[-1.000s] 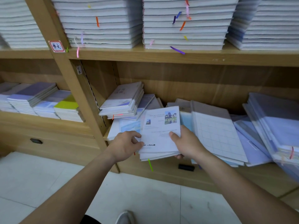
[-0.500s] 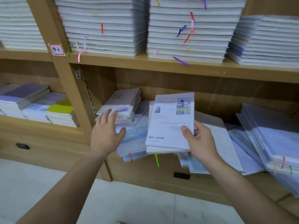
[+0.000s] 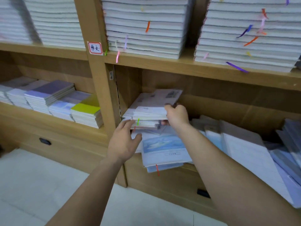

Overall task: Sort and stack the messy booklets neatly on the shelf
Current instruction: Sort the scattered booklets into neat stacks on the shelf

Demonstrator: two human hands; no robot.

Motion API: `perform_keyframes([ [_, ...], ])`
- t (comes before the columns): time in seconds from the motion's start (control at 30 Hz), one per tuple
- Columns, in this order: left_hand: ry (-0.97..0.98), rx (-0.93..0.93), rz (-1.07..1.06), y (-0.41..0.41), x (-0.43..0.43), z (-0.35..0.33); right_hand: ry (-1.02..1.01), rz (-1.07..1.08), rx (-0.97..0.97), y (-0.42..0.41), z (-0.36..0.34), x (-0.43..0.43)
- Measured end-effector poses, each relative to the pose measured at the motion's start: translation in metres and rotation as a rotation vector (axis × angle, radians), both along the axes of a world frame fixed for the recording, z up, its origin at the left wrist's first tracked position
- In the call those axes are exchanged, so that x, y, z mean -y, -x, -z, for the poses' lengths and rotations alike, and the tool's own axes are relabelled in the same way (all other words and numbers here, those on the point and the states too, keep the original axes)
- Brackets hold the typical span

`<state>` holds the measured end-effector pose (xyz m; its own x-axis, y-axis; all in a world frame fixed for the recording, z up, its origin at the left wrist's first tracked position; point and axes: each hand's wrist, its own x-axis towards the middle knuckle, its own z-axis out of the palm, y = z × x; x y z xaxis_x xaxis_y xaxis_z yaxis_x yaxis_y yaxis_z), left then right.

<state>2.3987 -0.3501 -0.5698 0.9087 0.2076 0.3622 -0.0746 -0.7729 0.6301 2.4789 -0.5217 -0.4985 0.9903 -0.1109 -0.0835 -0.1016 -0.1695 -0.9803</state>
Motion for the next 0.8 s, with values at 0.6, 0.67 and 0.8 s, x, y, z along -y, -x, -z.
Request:
perform_keyframes([
  [0.6,0.096,-0.029,-0.027,0.001,0.006,-0.008,0.546,-0.298,0.09,0.024,0.042,0.042],
  [0.67,0.09,-0.057,0.007,0.006,0.011,-0.008,0.636,-0.324,0.09,0.05,0.062,0.068],
  [0.8,-0.031,-0.29,0.131,0.019,0.023,0.007,0.857,-0.304,0.061,0.083,0.08,0.11],
])
